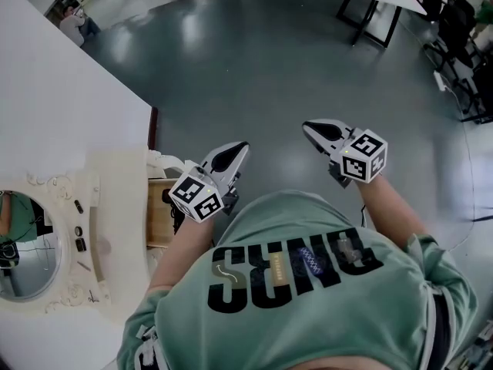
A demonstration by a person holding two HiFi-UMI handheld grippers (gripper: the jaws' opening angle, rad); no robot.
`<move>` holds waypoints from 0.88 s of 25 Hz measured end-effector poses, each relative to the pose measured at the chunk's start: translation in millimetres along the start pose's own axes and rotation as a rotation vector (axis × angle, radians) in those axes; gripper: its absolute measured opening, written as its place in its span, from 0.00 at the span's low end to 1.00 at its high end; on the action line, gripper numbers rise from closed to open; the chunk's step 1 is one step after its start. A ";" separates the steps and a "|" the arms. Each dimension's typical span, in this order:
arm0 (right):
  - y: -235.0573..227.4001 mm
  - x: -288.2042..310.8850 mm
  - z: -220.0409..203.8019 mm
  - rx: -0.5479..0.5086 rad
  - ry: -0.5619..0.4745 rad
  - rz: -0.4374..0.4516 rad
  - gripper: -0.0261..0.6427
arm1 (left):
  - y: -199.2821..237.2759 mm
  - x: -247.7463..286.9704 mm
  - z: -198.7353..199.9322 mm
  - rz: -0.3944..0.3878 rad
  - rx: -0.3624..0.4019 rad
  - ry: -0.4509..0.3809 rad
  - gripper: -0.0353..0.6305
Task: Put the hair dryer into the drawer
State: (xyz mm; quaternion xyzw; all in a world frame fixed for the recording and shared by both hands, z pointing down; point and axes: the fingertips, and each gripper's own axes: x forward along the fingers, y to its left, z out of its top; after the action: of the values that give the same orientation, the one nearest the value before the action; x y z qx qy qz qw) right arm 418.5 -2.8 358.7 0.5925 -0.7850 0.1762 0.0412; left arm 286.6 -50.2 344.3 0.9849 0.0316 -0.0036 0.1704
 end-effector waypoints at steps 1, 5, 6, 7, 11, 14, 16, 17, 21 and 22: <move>-1.3 -3.2 -0.3 0.003 -0.003 -0.002 0.03 | -1.3 1.8 -2.2 0.004 0.000 0.007 0.07; -6.2 -10.1 -4.8 0.030 -0.017 -0.012 0.03 | -1.5 1.4 -8.6 0.015 -0.020 0.014 0.07; -7.0 -10.4 -6.1 0.033 -0.017 -0.013 0.03 | -1.0 0.7 -9.4 0.018 -0.021 0.014 0.07; -7.7 -10.2 -6.9 0.035 -0.016 -0.013 0.03 | -0.3 0.3 -9.7 0.020 -0.021 0.014 0.07; -9.1 -7.5 -5.8 0.037 -0.019 -0.002 0.03 | 1.2 1.5 -9.4 0.029 -0.020 0.019 0.07; -7.4 -6.3 -5.5 0.040 -0.020 0.012 0.03 | 0.5 2.4 -9.4 0.033 -0.018 0.024 0.07; -6.7 -5.9 -6.0 0.040 -0.020 0.013 0.03 | 0.6 1.8 -9.6 0.033 -0.016 0.026 0.07; -6.7 -5.9 -6.0 0.041 -0.021 0.013 0.03 | 0.8 1.4 -9.5 0.034 -0.016 0.027 0.07; -8.4 -5.3 -4.3 0.025 -0.016 0.004 0.03 | 1.8 0.0 -8.1 0.035 -0.013 0.027 0.07; -8.4 -5.1 -3.8 0.015 -0.012 0.000 0.03 | 1.8 -0.3 -7.8 0.035 -0.013 0.028 0.07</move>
State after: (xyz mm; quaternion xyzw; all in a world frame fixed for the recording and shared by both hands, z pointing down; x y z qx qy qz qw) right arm 427.3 1.1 362.8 0.5939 -0.7838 0.1785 0.0322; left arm 286.4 -49.3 352.3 0.9841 0.0169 0.0135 0.1761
